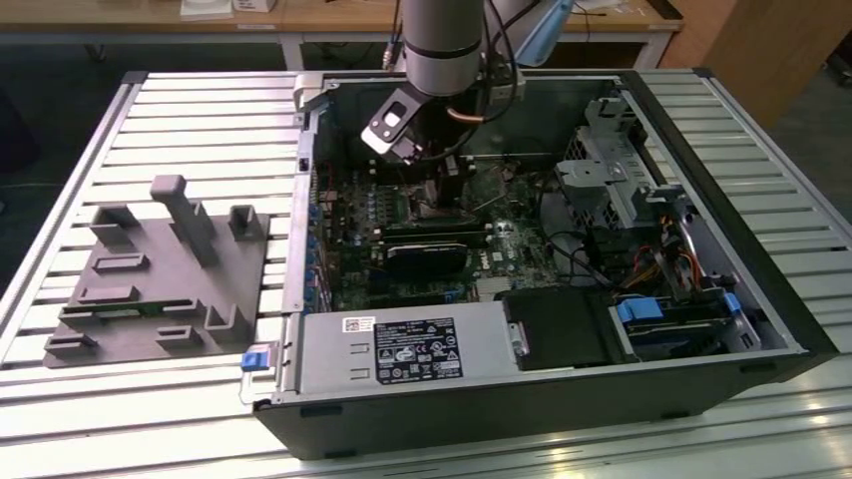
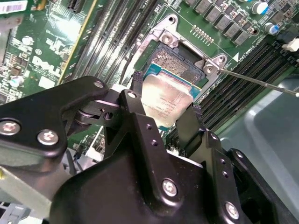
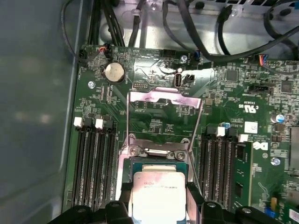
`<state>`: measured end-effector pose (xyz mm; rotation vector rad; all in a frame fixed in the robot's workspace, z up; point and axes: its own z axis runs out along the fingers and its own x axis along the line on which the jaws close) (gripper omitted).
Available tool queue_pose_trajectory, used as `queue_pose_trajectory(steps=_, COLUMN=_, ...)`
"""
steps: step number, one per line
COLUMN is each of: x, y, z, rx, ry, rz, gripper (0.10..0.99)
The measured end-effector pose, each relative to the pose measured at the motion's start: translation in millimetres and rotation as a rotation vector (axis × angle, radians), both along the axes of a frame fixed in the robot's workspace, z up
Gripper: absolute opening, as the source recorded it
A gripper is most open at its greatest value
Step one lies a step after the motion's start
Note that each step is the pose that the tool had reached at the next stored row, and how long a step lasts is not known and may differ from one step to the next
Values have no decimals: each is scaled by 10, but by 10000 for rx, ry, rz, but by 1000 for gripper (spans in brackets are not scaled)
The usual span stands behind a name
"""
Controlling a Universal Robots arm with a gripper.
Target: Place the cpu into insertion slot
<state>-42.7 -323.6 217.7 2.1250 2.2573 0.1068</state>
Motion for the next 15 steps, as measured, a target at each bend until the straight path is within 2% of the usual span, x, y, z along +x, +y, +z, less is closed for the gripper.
queue_pose_trajectory(steps=15, x=-32, y=1, z=-129, rx=0, ry=1, rz=-715, gripper=537)
